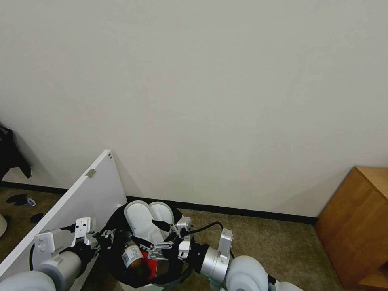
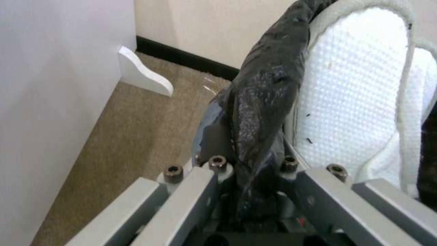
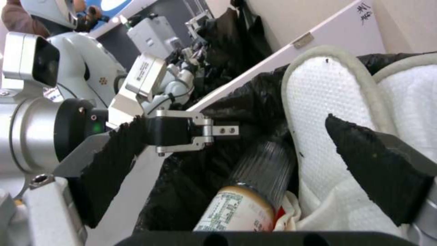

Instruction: Pick up the trash bin, then pick up the garbage from the floor and place it into the trash bin.

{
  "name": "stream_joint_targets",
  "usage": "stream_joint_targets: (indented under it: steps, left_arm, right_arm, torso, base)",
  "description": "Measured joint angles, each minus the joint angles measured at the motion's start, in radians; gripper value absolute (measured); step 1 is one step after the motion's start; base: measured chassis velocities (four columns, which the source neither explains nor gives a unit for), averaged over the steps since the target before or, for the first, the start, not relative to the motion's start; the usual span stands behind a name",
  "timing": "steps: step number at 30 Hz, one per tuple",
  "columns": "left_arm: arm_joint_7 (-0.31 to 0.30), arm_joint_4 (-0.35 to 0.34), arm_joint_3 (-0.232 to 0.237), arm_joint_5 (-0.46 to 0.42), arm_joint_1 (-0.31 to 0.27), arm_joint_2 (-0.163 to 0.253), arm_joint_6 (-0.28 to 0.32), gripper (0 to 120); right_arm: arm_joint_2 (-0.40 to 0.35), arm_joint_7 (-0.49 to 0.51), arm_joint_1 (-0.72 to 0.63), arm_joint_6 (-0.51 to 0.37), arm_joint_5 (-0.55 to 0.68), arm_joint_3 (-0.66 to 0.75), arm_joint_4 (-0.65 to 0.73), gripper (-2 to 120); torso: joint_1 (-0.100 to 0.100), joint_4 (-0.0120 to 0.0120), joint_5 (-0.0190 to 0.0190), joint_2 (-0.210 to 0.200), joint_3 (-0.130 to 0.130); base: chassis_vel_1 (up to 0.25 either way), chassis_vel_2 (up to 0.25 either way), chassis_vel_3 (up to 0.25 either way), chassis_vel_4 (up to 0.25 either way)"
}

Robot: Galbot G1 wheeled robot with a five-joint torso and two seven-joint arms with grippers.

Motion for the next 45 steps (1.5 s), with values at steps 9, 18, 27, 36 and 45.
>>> stream_joint_targets:
  steps: [9, 18, 27, 36, 45]
  left_arm:
    - [-0.002, 0.005, 0.000, -0.001, -0.003, -0.006, 0.000, 4]
    - [0.011, 0.016, -0.013, 0.016, -0.012, -0.023, 0.000, 4]
    - [0.030, -0.009, -0.021, 0.067, 0.007, -0.038, 0.000, 4]
    - [0.035, -0.029, -0.020, 0.102, 0.009, -0.053, 0.000, 4]
    - [0.052, -0.025, -0.023, 0.136, 0.013, -0.074, 0.000, 4]
  right_arm:
    - [0.002, 0.015, 0.001, 0.030, -0.034, 0.048, 0.032, 100]
    - [-0.132, 0.154, -0.113, 0.143, -0.103, 0.324, 0.112, 100]
    - [-0.178, 0.197, -0.450, 0.144, -0.244, 0.716, 0.185, 100]
    - [-0.097, 0.148, -0.677, 0.143, -0.406, 0.994, 0.244, 100]
    - [0.004, 0.168, -0.804, 0.134, -0.533, 1.139, 0.284, 100]
  torso:
    - [0.000, 0.0002, 0.0000, 0.000, 0.000]
    - [0.000, -0.0002, 0.0000, 0.000, 0.000]
    - [0.000, 0.0000, 0.0003, 0.000, 0.000]
    - [0.000, 0.0002, 0.0000, 0.000, 0.000]
    - [0.000, 0.0002, -0.0001, 0.000, 0.000]
  base:
    - [0.000, 0.000, 0.000, 0.000]
    - [0.000, 0.000, 0.000, 0.000]
    - [0.000, 0.000, 0.000, 0.000]
    - [0.000, 0.000, 0.000, 0.000]
    - [0.000, 0.000, 0.000, 0.000]
